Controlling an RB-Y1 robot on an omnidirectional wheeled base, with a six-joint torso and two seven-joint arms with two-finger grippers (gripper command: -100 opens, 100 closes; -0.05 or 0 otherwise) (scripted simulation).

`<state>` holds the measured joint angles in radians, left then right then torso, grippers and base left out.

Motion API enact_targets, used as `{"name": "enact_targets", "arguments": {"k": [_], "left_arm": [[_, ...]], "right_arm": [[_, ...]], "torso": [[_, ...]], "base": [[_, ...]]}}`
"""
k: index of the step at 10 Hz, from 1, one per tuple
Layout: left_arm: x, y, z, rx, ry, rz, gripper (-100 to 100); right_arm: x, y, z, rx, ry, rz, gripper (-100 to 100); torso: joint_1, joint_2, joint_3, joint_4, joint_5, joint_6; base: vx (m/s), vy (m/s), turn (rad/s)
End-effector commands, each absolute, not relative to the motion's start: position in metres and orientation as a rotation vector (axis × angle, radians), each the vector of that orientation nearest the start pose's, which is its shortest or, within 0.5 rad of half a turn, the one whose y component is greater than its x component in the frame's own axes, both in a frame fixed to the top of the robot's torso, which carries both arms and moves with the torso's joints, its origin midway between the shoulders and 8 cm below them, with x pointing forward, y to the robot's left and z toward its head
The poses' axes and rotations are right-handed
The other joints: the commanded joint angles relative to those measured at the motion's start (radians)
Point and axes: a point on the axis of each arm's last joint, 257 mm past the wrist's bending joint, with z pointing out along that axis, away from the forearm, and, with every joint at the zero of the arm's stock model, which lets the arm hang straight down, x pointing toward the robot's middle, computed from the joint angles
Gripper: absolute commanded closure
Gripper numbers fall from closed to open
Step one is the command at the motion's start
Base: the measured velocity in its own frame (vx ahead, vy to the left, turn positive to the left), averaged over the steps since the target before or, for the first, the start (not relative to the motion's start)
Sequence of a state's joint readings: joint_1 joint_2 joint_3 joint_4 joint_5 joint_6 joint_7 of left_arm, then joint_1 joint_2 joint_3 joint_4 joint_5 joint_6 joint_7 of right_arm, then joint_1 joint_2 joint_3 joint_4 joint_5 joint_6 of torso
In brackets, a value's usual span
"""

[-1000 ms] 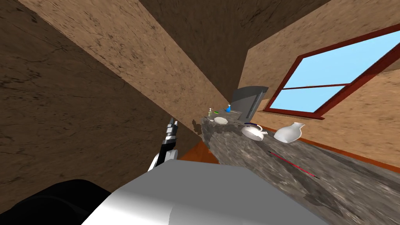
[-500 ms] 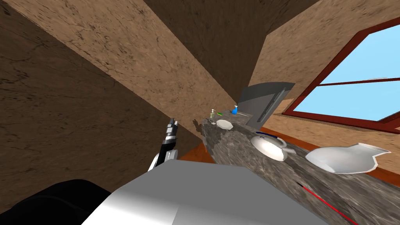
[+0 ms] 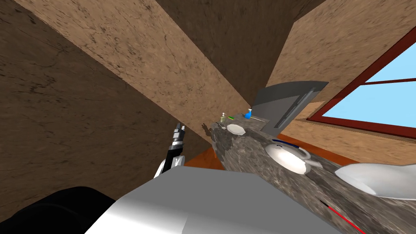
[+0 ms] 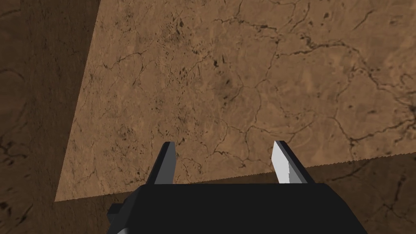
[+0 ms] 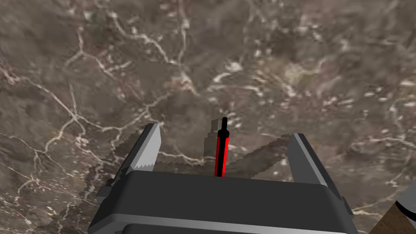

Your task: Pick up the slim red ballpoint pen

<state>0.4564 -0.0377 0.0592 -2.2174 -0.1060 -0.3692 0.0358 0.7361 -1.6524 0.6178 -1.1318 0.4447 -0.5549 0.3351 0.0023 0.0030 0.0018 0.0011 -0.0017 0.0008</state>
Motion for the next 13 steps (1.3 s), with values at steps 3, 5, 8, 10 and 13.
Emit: {"name": "enact_targets", "arguments": {"k": [3, 5, 8, 10, 13], "left_arm": [[0.377, 0.297, -0.016, -0.76, 0.728, -1.182, 0], [0.377, 0.297, -0.016, -0.76, 0.728, -1.182, 0], [0.377, 0.297, -0.016, -0.76, 0.728, -1.182, 0], [0.377, 0.297, -0.016, -0.76, 0.728, -1.182, 0], [0.377, 0.297, -0.016, -0.76, 0.728, -1.182, 0]], "right_arm": [[-0.012, -0.689, -0.355, -0.865, 3.023, -0.133, 100], [-0.012, -0.689, -0.355, -0.865, 3.023, -0.133, 100], [-0.004, -0.692, -0.344, -0.896, 3.015, -0.135, 100], [0.004, -0.694, -0.336, -0.924, 3.009, -0.135, 100], [0.006, -0.694, -0.336, -0.935, 3.007, -0.135, 0]], "torso": [[-0.002, -0.002, -0.001, 0.0, -0.001, 0.0], [-0.002, -0.003, -0.002, -0.001, -0.001, 0.0], [-0.002, -0.003, -0.002, -0.001, -0.001, 0.0], [0.0, -0.005, -0.003, -0.001, -0.001, 0.001], [0.0, -0.005, -0.003, -0.001, -0.001, 0.001]], "base": [[-0.009, -0.004, 0.011], [0.0, 0.0, 0.0], [0.009, 0.003, -0.075], [0.046, 0.028, -0.132], [0.019, 0.013, -0.044]]}}
